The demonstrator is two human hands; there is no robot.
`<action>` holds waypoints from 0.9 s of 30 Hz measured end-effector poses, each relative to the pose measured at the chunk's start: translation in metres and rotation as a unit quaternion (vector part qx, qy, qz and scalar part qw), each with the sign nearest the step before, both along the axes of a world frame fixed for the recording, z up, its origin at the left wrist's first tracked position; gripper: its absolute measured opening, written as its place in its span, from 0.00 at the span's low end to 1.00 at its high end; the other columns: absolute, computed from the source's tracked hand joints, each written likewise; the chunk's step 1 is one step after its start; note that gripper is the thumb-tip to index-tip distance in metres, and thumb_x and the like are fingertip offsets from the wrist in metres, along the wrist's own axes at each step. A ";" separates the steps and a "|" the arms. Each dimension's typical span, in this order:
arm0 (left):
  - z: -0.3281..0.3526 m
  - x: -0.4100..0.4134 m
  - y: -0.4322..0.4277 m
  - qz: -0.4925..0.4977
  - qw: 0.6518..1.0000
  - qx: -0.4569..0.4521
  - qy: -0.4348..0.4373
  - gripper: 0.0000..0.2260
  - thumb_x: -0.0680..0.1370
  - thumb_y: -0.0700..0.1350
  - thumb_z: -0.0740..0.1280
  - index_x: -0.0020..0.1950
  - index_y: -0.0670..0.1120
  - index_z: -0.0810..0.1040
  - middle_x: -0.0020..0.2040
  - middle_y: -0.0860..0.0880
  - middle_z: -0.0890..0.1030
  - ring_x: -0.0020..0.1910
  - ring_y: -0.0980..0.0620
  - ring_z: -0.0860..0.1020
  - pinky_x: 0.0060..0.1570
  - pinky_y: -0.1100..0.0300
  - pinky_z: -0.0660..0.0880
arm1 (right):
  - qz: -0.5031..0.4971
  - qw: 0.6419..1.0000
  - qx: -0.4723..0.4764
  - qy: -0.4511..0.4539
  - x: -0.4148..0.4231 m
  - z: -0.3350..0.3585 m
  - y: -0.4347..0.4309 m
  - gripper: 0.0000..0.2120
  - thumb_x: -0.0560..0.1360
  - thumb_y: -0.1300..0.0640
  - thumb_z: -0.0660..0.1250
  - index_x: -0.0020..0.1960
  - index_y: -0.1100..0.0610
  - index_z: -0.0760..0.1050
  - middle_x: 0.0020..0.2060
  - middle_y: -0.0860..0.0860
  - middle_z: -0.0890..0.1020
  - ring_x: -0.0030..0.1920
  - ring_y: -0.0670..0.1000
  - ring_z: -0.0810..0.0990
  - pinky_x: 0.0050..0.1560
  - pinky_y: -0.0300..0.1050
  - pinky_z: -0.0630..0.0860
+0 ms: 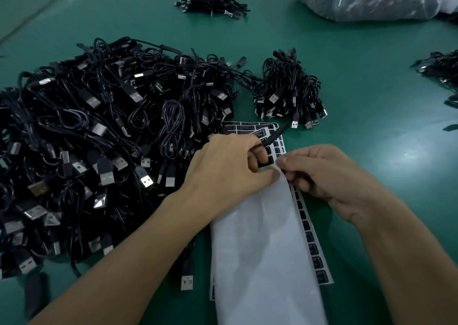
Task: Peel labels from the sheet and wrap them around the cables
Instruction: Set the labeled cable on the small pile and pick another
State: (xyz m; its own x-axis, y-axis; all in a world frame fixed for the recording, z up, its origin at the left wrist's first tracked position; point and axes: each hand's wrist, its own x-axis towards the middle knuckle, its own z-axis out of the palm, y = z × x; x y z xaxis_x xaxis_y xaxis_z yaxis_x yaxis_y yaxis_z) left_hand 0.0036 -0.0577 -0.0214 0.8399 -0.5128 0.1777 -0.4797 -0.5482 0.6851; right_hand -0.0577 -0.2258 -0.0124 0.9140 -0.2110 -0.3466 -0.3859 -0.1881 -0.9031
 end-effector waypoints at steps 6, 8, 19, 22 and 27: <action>-0.002 -0.003 0.001 0.013 0.999 -0.040 -0.010 0.13 0.68 0.61 0.75 0.40 0.54 0.79 0.33 0.58 0.79 0.33 0.60 0.78 0.35 0.53 0.80 | -0.009 1.000 0.006 0.001 0.001 -0.001 -0.001 0.11 0.75 0.58 0.71 0.35 0.57 0.83 0.27 0.49 0.74 0.22 0.42 0.67 0.19 0.31 0.61; -0.002 -0.004 0.001 0.009 0.999 -0.042 -0.012 0.13 0.69 0.62 0.74 0.40 0.54 0.80 0.32 0.58 0.80 0.32 0.60 0.78 0.34 0.55 0.79 | -0.008 1.000 0.004 -0.002 0.001 0.000 0.000 0.11 0.75 0.59 0.71 0.34 0.56 0.84 0.25 0.47 0.75 0.22 0.41 0.67 0.19 0.31 0.61; -0.004 -0.001 0.004 -0.013 1.000 -0.002 -0.016 0.10 0.72 0.60 0.72 0.43 0.55 0.83 0.35 0.61 0.82 0.33 0.63 0.78 0.34 0.60 0.75 | -0.026 1.000 0.011 -0.002 0.001 -0.003 0.001 0.08 0.76 0.60 0.72 0.38 0.57 0.85 0.26 0.47 0.77 0.22 0.41 0.68 0.22 0.29 0.64; -0.006 0.001 0.003 -0.016 1.000 -0.009 -0.013 0.08 0.75 0.57 0.72 0.41 0.55 0.83 0.32 0.59 0.81 0.29 0.61 0.75 0.32 0.61 0.68 | -0.017 1.000 0.012 0.000 0.000 -0.003 0.000 0.06 0.76 0.60 0.72 0.42 0.58 0.85 0.26 0.47 0.76 0.22 0.41 0.68 0.22 0.29 0.64; -0.005 0.004 0.004 -0.019 1.000 -0.012 -0.002 0.08 0.77 0.55 0.69 0.41 0.53 0.82 0.34 0.56 0.82 0.33 0.56 0.79 0.37 0.53 0.77 | -0.016 1.000 -0.003 -0.003 0.000 -0.003 0.001 0.11 0.76 0.57 0.72 0.35 0.55 0.84 0.24 0.46 0.75 0.22 0.41 0.67 0.23 0.29 0.64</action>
State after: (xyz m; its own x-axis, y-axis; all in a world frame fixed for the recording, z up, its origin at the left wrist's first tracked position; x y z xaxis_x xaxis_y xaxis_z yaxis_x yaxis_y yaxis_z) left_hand 0.0071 -0.0540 -0.0259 0.8193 -0.5394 0.1946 -0.5029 -0.5130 0.6957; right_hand -0.0579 -0.2246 -0.0153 0.9085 -0.2427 -0.3401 -0.3868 -0.1809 -0.9042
